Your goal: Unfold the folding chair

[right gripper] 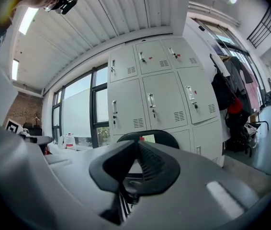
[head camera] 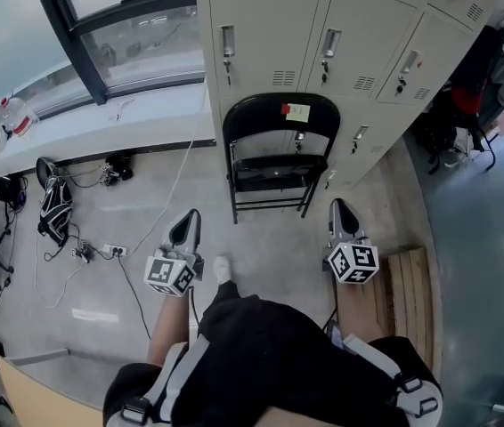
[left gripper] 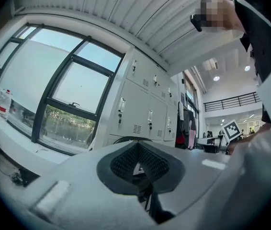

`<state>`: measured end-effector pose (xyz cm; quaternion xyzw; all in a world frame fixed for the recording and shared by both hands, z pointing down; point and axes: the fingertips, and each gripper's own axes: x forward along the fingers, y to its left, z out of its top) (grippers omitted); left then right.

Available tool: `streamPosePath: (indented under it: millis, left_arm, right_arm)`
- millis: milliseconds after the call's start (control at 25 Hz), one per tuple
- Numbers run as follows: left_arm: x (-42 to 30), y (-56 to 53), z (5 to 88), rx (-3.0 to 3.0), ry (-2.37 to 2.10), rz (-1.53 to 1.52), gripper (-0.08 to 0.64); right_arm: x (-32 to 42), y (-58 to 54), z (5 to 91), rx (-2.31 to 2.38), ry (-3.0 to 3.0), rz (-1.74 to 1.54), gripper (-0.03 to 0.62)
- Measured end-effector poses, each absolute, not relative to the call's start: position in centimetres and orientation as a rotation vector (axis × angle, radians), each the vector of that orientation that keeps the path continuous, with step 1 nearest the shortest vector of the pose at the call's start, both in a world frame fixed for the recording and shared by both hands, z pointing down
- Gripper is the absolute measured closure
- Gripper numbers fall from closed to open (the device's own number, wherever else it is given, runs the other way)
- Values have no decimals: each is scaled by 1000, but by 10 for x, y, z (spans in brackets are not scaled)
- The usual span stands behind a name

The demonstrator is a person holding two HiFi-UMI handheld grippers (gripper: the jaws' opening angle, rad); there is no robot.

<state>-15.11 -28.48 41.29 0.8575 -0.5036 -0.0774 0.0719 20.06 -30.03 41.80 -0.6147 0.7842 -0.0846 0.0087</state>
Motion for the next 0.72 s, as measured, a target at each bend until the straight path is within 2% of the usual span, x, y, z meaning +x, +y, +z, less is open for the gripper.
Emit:
streamPosePath:
  millis: [400, 720]
  left_arm:
    - [-188, -400, 409, 2654, -1368, -223, 558]
    - [-172, -462, 430, 2717, -1190, -144, 558]
  right_arm:
    - [152, -382, 403, -1974, 2355, -297, 571]
    - [144, -404, 420, -2088, 2289, -348, 574]
